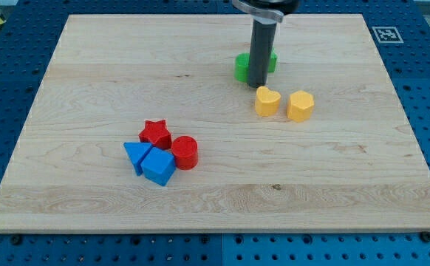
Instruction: Move the blue cube along with the blue triangle towards the center left
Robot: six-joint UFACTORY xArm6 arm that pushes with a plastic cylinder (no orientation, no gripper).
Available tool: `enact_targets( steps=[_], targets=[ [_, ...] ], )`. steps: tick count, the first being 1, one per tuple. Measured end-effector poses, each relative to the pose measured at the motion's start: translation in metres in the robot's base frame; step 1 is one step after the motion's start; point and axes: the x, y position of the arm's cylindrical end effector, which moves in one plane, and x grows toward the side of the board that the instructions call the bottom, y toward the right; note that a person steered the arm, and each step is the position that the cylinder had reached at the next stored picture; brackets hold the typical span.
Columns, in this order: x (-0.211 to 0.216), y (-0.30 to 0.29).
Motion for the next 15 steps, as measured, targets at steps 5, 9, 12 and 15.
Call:
enact_targets(
  steps=[5, 9, 12, 15],
  targets=[
    [0.064, -0.074],
    [0.206, -0.062],
    [0.206, -0.1],
    [0.191, -0.127]
  ],
)
